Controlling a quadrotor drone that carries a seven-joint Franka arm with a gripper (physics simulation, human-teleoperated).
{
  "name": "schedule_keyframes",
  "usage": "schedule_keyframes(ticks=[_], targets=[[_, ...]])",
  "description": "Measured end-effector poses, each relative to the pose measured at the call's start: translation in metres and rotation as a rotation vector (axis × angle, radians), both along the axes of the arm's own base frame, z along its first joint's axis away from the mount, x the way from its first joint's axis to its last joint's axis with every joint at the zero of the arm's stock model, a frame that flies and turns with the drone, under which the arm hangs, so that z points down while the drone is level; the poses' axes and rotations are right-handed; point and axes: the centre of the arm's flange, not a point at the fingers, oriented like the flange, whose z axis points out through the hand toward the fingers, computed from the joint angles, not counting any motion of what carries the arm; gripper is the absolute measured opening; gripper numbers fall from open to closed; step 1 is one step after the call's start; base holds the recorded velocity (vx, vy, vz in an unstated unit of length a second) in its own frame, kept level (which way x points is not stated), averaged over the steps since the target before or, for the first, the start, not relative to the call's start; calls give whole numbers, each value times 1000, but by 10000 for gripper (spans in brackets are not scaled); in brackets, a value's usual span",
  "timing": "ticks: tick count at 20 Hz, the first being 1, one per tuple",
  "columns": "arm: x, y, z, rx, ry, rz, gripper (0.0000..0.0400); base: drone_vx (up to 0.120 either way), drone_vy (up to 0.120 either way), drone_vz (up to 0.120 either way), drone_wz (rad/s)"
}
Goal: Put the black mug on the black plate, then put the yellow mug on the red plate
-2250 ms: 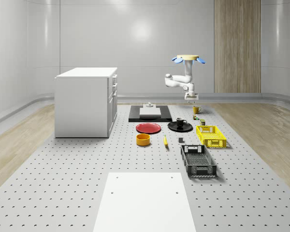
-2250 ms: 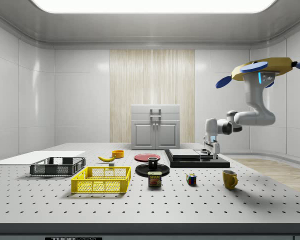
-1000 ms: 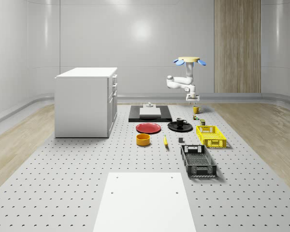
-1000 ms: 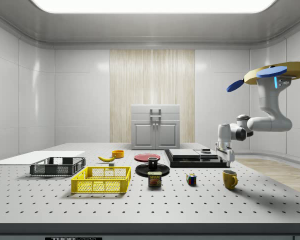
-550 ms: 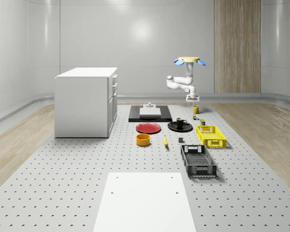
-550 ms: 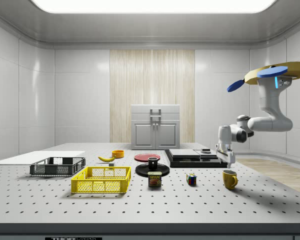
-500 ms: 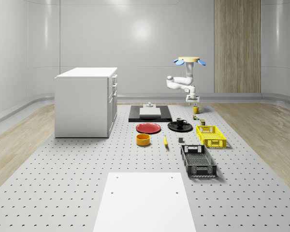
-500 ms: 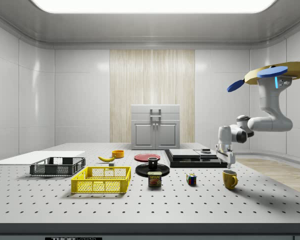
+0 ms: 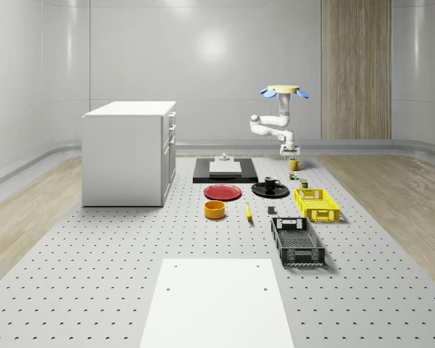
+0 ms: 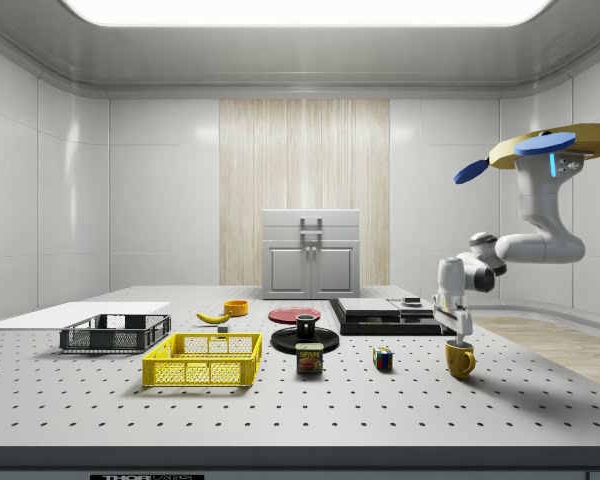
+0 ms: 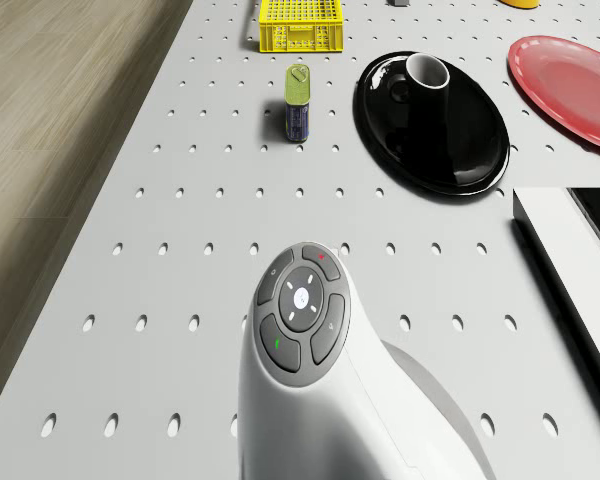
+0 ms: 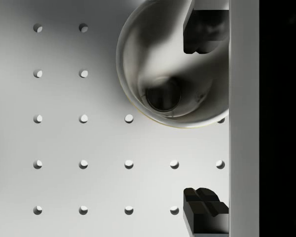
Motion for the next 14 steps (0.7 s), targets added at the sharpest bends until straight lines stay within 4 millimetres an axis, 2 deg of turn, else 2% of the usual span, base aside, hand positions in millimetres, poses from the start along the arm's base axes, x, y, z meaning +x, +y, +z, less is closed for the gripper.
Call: schedule_keyframes(ticks=[7,14], targets=[[0,-1,17,0,0,0,400,0,0,0,0],[0,1,23,0,0,0,400,0,0,0,0]])
